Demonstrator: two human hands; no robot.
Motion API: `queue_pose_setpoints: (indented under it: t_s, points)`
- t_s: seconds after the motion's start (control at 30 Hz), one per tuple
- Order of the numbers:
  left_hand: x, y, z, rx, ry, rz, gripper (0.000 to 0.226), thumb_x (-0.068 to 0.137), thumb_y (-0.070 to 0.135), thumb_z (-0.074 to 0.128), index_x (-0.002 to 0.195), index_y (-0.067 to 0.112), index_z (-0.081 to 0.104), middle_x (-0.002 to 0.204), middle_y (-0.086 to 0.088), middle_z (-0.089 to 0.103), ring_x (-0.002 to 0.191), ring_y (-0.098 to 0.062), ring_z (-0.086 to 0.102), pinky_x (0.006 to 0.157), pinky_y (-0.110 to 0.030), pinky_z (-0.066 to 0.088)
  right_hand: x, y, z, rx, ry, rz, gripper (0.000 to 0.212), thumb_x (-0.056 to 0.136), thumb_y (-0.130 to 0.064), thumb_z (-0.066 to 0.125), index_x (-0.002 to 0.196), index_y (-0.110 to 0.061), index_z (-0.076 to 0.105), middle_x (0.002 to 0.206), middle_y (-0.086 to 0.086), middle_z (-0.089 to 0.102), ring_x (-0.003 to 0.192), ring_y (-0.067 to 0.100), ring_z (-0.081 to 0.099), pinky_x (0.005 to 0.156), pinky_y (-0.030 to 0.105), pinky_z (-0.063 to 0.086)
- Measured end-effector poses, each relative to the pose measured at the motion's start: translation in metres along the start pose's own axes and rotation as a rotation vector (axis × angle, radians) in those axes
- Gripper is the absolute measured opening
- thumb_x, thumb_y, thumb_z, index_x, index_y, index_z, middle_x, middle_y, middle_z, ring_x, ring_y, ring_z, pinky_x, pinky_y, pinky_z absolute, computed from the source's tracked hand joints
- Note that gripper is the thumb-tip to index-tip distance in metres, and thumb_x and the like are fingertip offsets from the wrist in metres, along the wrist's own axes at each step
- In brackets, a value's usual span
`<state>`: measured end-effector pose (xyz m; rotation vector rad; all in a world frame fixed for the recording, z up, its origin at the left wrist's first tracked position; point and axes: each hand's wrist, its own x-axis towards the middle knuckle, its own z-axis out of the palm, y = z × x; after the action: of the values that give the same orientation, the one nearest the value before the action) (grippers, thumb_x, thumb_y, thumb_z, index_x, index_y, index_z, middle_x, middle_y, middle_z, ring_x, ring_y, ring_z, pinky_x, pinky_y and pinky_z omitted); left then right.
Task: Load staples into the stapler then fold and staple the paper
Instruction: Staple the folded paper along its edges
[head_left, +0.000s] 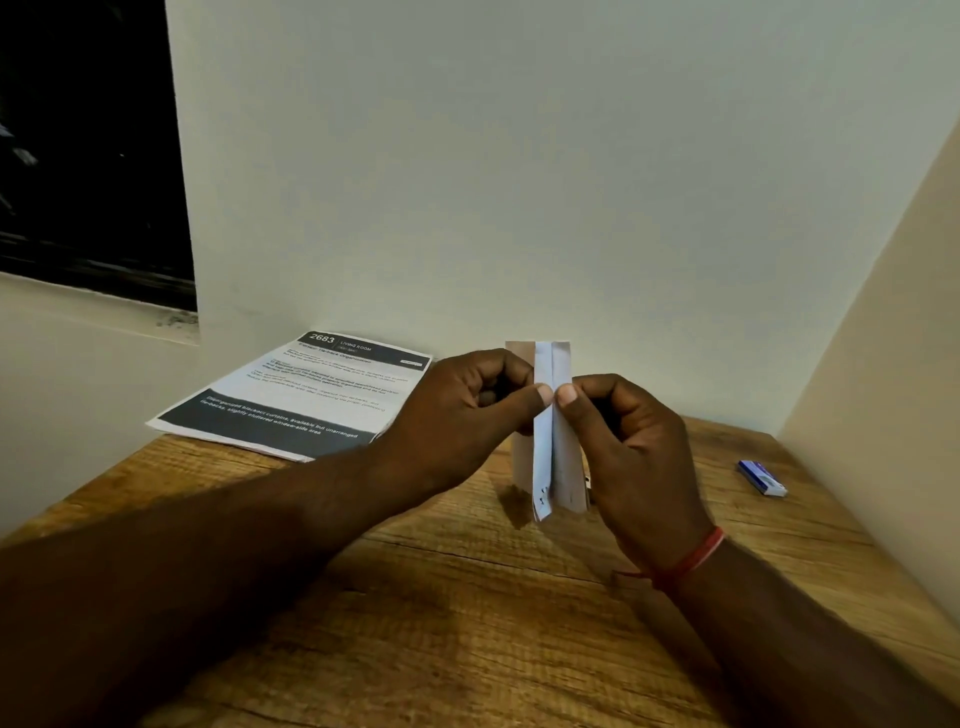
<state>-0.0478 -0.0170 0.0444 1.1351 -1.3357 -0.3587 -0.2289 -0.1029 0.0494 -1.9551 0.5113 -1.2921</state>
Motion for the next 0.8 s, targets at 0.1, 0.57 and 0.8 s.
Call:
queue_pose_setpoints:
  t_s: [0.1,0.57,0.8]
  points:
    - [-0.001,-0.001,0.003,0.157,0.129,0.096,0.012,0.106,0.030,0.080,0.096,0.023,0.078,0.085,0.004,0.077,0.075,-0.008,0.071,0.068,-0.023,0.058,-0.002,-0.001,0.000,-0.162,-0.013,-0.094,0.018,0.107,-0.036,0.070,0.104,-0.022,0.081,0.096,-0.012,0.079,0.096,0.013,0.075,0.076,0.025,0.062]
    - [-0.003,0.013,0.007,0.267,0.069,0.263,0.009,0.106,0.016,0.079,0.098,0.019,0.077,0.086,0.015,0.073,0.084,-0.004,0.071,0.075,-0.009,0.049,-0.004,-0.012,-0.002,-0.086,0.011,-0.142,0.025,0.115,-0.021,0.056,0.101,-0.012,0.075,0.088,-0.011,0.076,0.083,0.006,0.076,0.071,0.009,0.056]
    - [-0.003,0.004,0.001,0.296,0.050,0.315,0.012,0.096,0.012,0.087,0.103,0.017,0.079,0.093,0.009,0.077,0.088,-0.013,0.074,0.079,-0.015,0.055,0.000,-0.004,0.001,0.004,0.084,-0.111,0.025,0.119,-0.020,0.054,0.106,-0.010,0.072,0.090,0.004,0.078,0.075,0.023,0.080,0.070,0.038,0.067]
